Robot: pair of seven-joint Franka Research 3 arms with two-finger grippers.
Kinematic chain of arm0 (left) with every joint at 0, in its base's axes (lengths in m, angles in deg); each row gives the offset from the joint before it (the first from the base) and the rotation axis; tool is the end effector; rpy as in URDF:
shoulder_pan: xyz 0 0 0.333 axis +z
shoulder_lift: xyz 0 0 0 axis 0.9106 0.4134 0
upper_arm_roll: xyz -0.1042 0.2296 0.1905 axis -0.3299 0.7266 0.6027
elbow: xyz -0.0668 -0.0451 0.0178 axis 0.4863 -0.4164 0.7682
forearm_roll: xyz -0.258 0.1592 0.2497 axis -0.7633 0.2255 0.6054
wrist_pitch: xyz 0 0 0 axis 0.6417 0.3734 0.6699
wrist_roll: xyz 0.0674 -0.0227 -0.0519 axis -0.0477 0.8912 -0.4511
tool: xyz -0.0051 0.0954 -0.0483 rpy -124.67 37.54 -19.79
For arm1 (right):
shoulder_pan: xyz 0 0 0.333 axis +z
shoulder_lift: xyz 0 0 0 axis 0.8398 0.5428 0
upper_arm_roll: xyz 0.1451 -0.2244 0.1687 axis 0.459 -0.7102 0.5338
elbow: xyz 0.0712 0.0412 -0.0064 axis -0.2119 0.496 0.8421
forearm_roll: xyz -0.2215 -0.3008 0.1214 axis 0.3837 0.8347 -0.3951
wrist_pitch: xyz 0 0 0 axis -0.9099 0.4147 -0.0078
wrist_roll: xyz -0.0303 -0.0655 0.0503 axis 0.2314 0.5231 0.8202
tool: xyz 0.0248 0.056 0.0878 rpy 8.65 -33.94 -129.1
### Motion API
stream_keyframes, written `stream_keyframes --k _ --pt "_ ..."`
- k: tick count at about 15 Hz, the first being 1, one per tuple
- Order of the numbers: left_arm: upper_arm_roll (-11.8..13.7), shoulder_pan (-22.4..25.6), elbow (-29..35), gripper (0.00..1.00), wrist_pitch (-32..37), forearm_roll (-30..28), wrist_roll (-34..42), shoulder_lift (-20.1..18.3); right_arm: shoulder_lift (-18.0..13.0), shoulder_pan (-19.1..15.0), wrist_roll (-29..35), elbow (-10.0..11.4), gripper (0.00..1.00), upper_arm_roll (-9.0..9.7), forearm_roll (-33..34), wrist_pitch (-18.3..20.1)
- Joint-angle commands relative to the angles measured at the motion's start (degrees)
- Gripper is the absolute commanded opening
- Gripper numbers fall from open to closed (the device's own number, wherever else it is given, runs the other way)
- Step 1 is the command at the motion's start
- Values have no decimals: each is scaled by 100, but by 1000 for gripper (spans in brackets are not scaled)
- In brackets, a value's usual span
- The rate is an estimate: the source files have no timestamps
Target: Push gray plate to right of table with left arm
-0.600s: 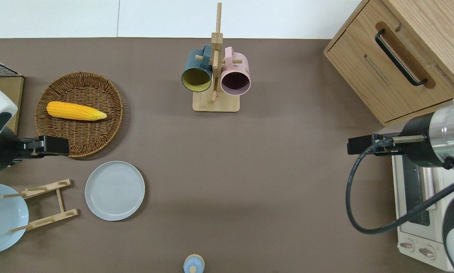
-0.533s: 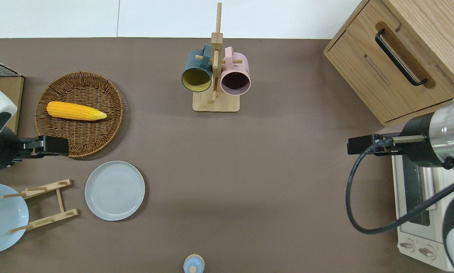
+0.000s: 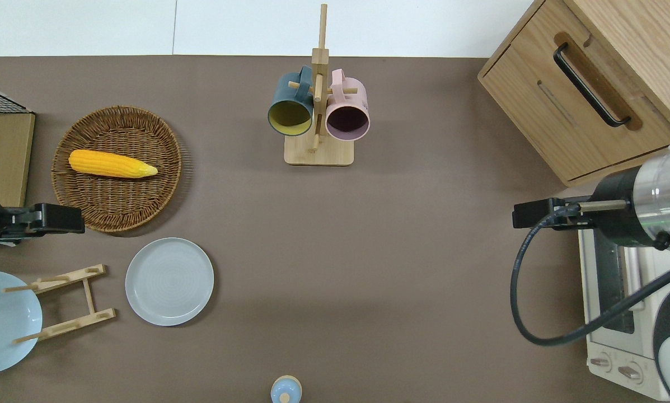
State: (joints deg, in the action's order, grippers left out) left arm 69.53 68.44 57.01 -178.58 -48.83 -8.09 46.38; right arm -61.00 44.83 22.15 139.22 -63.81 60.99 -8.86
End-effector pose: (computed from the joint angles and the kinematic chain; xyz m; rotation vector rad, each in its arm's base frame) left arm 0.5192 -0.0217 0.6396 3.1294 0.1231 0.0389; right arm 0.5242 0.0980 0.6651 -3.0529 0.0341 -0.0367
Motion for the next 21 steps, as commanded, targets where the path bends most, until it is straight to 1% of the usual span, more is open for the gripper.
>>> stream_keyframes --k 1,11,14,15,19,21 --pt "-7 48 159 993 37 -86 103 -153 36 -37 12 -81 996 23 -92 31" --pt "72 48 247 993 28 -86 121 -188 36 -37 12 -81 996 23 -92 31" --pt "230 48 432 993 -69 -94 199 -267 36 -37 12 -81 996 23 -92 31" --pt "230 48 449 993 -78 -94 217 -276 36 -37 12 -81 996 23 -92 31" --pt "213 -5 773 993 -279 -77 244 -92 36 -37 12 -81 996 23 -92 31" --pt "230 56 836 993 -332 -86 348 -100 36 -37 12 -81 996 23 -92 31"
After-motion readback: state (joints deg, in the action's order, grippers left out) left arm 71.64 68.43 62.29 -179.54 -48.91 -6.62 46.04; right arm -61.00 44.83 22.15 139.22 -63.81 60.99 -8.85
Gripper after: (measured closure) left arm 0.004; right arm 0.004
